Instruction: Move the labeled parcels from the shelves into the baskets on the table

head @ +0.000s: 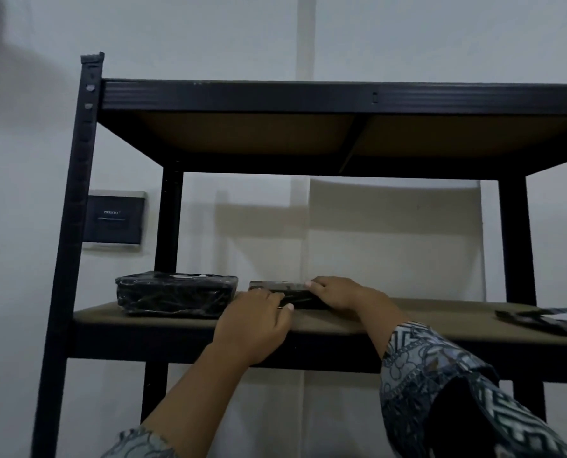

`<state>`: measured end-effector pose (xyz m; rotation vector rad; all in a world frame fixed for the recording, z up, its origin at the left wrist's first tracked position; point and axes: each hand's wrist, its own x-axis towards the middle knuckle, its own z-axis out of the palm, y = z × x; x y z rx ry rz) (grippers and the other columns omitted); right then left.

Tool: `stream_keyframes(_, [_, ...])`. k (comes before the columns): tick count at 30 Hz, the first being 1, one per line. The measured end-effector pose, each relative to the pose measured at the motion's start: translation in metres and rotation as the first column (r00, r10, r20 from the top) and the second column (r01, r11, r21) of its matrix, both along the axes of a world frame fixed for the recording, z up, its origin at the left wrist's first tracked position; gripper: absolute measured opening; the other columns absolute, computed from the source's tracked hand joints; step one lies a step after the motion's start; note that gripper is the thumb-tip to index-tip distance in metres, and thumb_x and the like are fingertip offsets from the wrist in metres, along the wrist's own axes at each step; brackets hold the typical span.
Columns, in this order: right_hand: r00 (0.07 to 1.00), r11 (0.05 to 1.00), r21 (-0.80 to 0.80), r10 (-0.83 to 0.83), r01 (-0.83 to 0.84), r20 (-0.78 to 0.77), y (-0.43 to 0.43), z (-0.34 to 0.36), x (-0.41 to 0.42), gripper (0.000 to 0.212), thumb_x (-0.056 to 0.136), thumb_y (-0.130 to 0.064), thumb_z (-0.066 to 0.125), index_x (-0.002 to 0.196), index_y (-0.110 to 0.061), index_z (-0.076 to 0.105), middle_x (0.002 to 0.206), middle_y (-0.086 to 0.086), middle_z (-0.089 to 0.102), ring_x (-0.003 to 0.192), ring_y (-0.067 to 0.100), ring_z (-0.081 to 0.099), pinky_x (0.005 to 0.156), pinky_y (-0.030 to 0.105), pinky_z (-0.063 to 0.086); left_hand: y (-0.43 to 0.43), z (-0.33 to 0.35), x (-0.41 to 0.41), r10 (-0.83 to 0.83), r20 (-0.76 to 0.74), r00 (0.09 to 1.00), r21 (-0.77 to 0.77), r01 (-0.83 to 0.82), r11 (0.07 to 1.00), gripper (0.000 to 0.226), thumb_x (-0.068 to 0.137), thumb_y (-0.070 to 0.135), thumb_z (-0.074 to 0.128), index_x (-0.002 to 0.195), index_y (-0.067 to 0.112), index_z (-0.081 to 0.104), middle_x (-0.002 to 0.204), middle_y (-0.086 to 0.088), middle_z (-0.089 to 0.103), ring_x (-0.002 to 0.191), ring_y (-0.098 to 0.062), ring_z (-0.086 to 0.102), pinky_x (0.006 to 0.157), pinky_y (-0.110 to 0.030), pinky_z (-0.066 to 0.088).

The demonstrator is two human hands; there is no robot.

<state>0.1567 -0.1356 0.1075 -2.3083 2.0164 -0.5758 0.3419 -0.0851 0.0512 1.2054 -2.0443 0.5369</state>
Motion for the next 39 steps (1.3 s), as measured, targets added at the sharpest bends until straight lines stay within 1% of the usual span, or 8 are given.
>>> stream_keyframes(4, [0.989, 0.992, -0.121, -0.020, 0.038, 0.146, 0.005, 0.002, -0.004, 0.038, 0.097, -0.042, 0.044, 0.117, -0.015, 0.062, 0.130, 0.009, 0.056, 0.117, 0.026, 0.051, 0.092, 0.029, 0.038, -0.001, -0.003, 0.000, -0.001, -0.035, 0.999, -0.020, 0.000, 1.000, 0.062, 0.086, 0.048, 0.016, 0.128, 0.018, 0.051, 0.122, -0.002, 0.057, 0.111, -0.017, 0.048, 0.093, -0.032, 0.039])
stream_keyframes(8, [0.892, 0.985, -0.151, -0.003, 0.080, 0.451, 0.006, 0.004, -0.012, 0.025, 0.081, -0.029, 0.074, 0.100, -0.014, 0.070, 0.119, 0.008, 0.062, 0.105, 0.021, 0.054, 0.089, 0.027, 0.043, -0.005, -0.005, 0.000, -0.010, -0.043, 0.999, -0.038, 0.008, 0.999, 0.056, 0.092, 0.044, 0.022, 0.138, 0.018, 0.042, 0.130, 0.000, 0.052, 0.119, -0.016, 0.043, 0.098, -0.031, 0.036])
stream_keyframes(11, [0.830, 0.981, -0.170, 0.015, 0.096, 0.557, 0.010, 0.002, -0.017, 0.049, 0.072, -0.020, 0.082, 0.116, -0.017, 0.062, 0.126, 0.006, 0.056, 0.106, 0.020, 0.051, 0.087, 0.024, 0.041, -0.005, -0.005, 0.000, -0.003, -0.044, 0.999, -0.061, 0.000, 0.998, 0.063, 0.086, 0.045, 0.017, 0.138, 0.019, 0.041, 0.130, 0.002, 0.052, 0.118, -0.014, 0.043, 0.096, -0.030, 0.037])
stream_keyframes(15, [0.819, 0.969, -0.223, 0.040, 0.108, 0.572, 0.013, -0.002, -0.023, 0.081, 0.062, -0.014, 0.086, 0.133, -0.022, 0.048, 0.133, 0.008, 0.052, 0.119, 0.025, 0.050, 0.102, 0.030, 0.041, -0.004, -0.006, 0.000, -0.004, -0.056, 0.998, -0.094, -0.002, 0.996, 0.066, 0.084, 0.047, 0.010, 0.135, 0.021, 0.044, 0.124, 0.002, 0.055, 0.112, -0.014, 0.046, 0.092, -0.031, 0.040])
stream_keyframes(21, [0.850, 0.963, -0.238, 0.021, 0.124, 0.527, 0.019, -0.005, -0.020, 0.082, 0.065, -0.017, 0.086, 0.135, -0.019, 0.044, 0.133, 0.009, 0.051, 0.118, 0.025, 0.051, 0.092, 0.025, 0.042, -0.003, -0.007, -0.001, -0.020, -0.073, 0.997, -0.124, 0.011, 0.992, 0.074, 0.078, 0.049, 0.005, 0.127, 0.019, 0.051, 0.115, 0.001, 0.059, 0.106, -0.016, 0.049, 0.089, -0.035, 0.042])
stream_keyframes(26, [0.909, 0.959, -0.200, -0.108, 0.202, 0.402, 0.016, -0.005, -0.017, 0.044, 0.081, -0.039, 0.072, 0.109, -0.013, 0.051, 0.122, 0.010, 0.055, 0.107, 0.025, 0.053, 0.088, 0.033, 0.046, -0.003, -0.005, 0.000, -0.014, -0.057, 0.998, -0.083, 0.009, 0.996, 0.070, 0.080, 0.049, 0.006, 0.121, 0.021, 0.055, 0.114, 0.002, 0.057, 0.106, -0.015, 0.048, 0.089, -0.034, 0.041])
stream_keyframes(32, [0.972, 0.966, -0.164, -0.172, 0.198, 0.160, 0.023, -0.003, -0.011, 0.047, 0.096, -0.045, 0.045, 0.120, -0.008, 0.060, 0.126, 0.012, 0.059, 0.113, 0.027, 0.054, 0.092, 0.031, 0.043, 0.010, -0.006, 0.006, -0.087, -0.027, 0.996, -0.053, 0.085, 0.995, 0.058, 0.089, 0.046, 0.017, 0.116, 0.018, 0.060, 0.112, 0.001, 0.061, 0.103, -0.015, 0.052, 0.089, -0.032, 0.039])
stream_keyframes(39, [0.995, 0.949, -0.300, -0.090, 0.097, 0.037, 0.048, -0.012, 0.009, 0.052, 0.097, -0.047, 0.037, 0.145, -0.027, 0.032, 0.152, 0.007, 0.029, 0.134, 0.026, 0.037, 0.107, 0.040, 0.035, 0.019, -0.021, 0.015, -0.065, 0.002, 0.998, -0.092, 0.065, 0.994, 0.066, 0.091, 0.050, 0.016, 0.139, 0.014, 0.042, 0.139, -0.004, 0.048, 0.131, -0.019, 0.037, 0.111, -0.035, 0.024])
